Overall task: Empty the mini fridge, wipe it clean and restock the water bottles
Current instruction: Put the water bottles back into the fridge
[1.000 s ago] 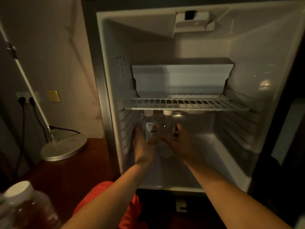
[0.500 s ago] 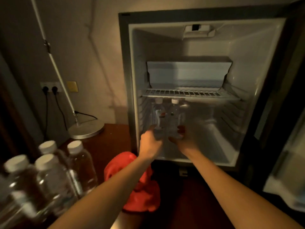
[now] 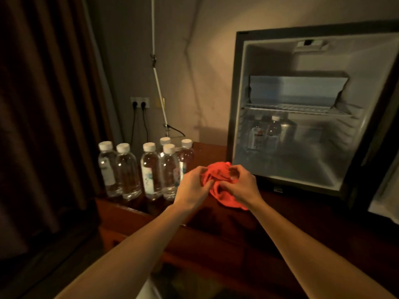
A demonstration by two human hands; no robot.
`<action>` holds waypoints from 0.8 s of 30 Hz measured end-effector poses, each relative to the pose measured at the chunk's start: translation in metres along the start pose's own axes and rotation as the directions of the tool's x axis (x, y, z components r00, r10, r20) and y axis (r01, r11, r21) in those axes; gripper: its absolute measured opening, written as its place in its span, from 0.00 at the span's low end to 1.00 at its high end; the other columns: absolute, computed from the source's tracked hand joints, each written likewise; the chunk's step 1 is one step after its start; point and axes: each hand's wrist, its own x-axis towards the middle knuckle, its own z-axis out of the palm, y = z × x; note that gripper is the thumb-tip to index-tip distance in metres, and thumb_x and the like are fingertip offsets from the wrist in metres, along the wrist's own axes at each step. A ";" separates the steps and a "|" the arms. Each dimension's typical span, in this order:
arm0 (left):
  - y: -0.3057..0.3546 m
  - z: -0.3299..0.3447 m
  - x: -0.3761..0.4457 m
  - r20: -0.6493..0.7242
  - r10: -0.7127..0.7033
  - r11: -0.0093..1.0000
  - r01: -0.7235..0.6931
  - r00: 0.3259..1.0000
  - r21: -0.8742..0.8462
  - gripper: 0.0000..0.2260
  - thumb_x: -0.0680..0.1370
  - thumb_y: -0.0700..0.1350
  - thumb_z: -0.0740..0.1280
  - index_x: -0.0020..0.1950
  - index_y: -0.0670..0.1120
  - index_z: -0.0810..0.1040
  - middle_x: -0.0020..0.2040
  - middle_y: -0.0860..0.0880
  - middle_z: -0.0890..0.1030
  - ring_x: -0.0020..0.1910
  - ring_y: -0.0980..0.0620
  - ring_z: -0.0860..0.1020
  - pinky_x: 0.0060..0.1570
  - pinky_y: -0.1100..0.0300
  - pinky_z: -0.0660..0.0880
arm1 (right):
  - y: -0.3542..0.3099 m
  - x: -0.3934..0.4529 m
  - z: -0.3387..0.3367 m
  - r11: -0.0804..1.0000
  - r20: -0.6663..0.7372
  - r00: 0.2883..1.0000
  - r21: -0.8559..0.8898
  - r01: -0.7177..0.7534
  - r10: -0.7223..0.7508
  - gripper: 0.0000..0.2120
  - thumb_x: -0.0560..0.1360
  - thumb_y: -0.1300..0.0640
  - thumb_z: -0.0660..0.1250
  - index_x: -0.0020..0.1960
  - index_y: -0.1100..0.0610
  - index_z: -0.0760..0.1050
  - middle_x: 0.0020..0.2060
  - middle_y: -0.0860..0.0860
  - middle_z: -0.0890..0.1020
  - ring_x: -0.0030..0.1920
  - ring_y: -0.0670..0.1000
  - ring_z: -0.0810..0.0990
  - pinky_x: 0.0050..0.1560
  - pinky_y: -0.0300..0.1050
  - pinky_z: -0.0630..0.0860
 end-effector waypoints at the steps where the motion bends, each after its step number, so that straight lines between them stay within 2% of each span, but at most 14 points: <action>1: -0.005 -0.012 -0.007 -0.008 -0.007 1.000 0.008 1.000 0.019 0.14 0.73 0.48 0.73 0.57 0.47 0.80 0.50 0.49 0.84 0.52 0.50 0.82 0.53 0.53 0.77 | -0.006 -0.005 0.009 1.000 0.012 1.000 0.001 0.009 -0.009 0.23 0.63 0.58 0.80 0.55 0.58 0.77 0.47 0.51 0.82 0.46 0.48 0.80 0.47 0.36 0.72; 3: -0.017 -0.032 -0.020 -0.038 -0.020 0.998 0.023 0.999 0.066 0.13 0.73 0.49 0.72 0.56 0.49 0.79 0.49 0.51 0.84 0.51 0.51 0.81 0.52 0.53 0.77 | -0.018 -0.014 0.026 1.000 0.034 0.999 0.012 0.024 -0.024 0.23 0.63 0.58 0.80 0.55 0.58 0.77 0.47 0.51 0.81 0.47 0.49 0.81 0.48 0.40 0.75; 5: -0.030 -0.051 -0.029 -0.079 -0.028 0.992 0.037 0.996 0.121 0.12 0.74 0.49 0.72 0.55 0.48 0.79 0.49 0.51 0.82 0.50 0.51 0.81 0.50 0.52 0.77 | -0.030 -0.020 0.040 0.999 0.059 0.997 0.020 0.040 -0.042 0.23 0.64 0.57 0.79 0.56 0.58 0.77 0.46 0.50 0.81 0.48 0.49 0.80 0.45 0.37 0.72; 8: -0.047 -0.073 -0.036 -0.129 -0.079 0.983 0.099 0.988 0.157 0.11 0.74 0.49 0.72 0.54 0.49 0.77 0.48 0.53 0.80 0.48 0.54 0.79 0.48 0.54 0.78 | -0.044 -0.018 0.057 0.999 0.110 0.993 0.023 0.037 -0.040 0.27 0.66 0.57 0.79 0.62 0.59 0.75 0.53 0.53 0.81 0.52 0.47 0.78 0.49 0.35 0.70; 11: -0.057 -0.080 -0.030 -0.136 -0.099 0.982 0.119 0.986 0.145 0.14 0.73 0.49 0.73 0.56 0.50 0.74 0.49 0.54 0.79 0.48 0.55 0.78 0.49 0.55 0.79 | -0.052 -0.005 0.070 0.999 0.126 0.992 0.053 -0.012 0.005 0.34 0.66 0.57 0.79 0.68 0.58 0.70 0.61 0.54 0.78 0.57 0.50 0.77 0.52 0.39 0.72; 13: -0.057 -0.077 -0.025 -0.143 -0.100 0.986 0.117 0.985 0.118 0.18 0.73 0.51 0.73 0.60 0.52 0.73 0.51 0.55 0.79 0.50 0.56 0.79 0.50 0.55 0.79 | -0.054 0.007 0.076 0.998 0.119 0.993 0.068 -0.018 0.010 0.38 0.65 0.58 0.79 0.71 0.58 0.67 0.62 0.54 0.77 0.57 0.50 0.77 0.53 0.39 0.72; 16: -0.054 -0.067 -0.015 -0.177 -0.100 0.989 0.118 0.979 0.093 0.27 0.72 0.52 0.74 0.68 0.53 0.68 0.58 0.55 0.78 0.56 0.55 0.77 0.54 0.54 0.78 | -0.053 0.025 0.083 0.990 0.138 0.990 0.133 -0.044 0.026 0.44 0.63 0.57 0.81 0.74 0.58 0.63 0.63 0.53 0.77 0.61 0.50 0.76 0.61 0.43 0.73; 18: -0.052 -0.060 -0.008 -0.202 -0.093 0.989 0.113 0.975 0.092 0.29 0.73 0.52 0.74 0.70 0.52 0.66 0.62 0.53 0.77 0.60 0.54 0.76 0.54 0.59 0.74 | -0.049 0.036 0.088 0.983 0.179 0.983 0.174 -0.063 0.031 0.47 0.62 0.55 0.81 0.75 0.57 0.62 0.64 0.51 0.77 0.64 0.50 0.75 0.65 0.49 0.73; 21: -0.052 -0.049 0.003 -0.251 -0.133 0.985 0.156 0.959 0.076 0.32 0.72 0.53 0.74 0.72 0.53 0.64 0.64 0.52 0.75 0.60 0.54 0.76 0.51 0.60 0.73 | -0.045 0.051 0.096 0.972 0.248 0.969 0.228 -0.057 -0.002 0.42 0.59 0.54 0.80 0.70 0.51 0.68 0.60 0.46 0.79 0.60 0.46 0.78 0.63 0.51 0.75; 24: -0.053 -0.041 0.011 -0.284 -0.188 0.972 0.219 0.940 0.082 0.33 0.71 0.52 0.75 0.72 0.51 0.64 0.63 0.51 0.73 0.57 0.51 0.78 0.50 0.53 0.78 | -0.039 0.059 0.106 0.968 0.256 0.967 0.244 -0.066 0.001 0.35 0.58 0.49 0.79 0.63 0.50 0.73 0.53 0.46 0.83 0.54 0.44 0.81 0.58 0.51 0.79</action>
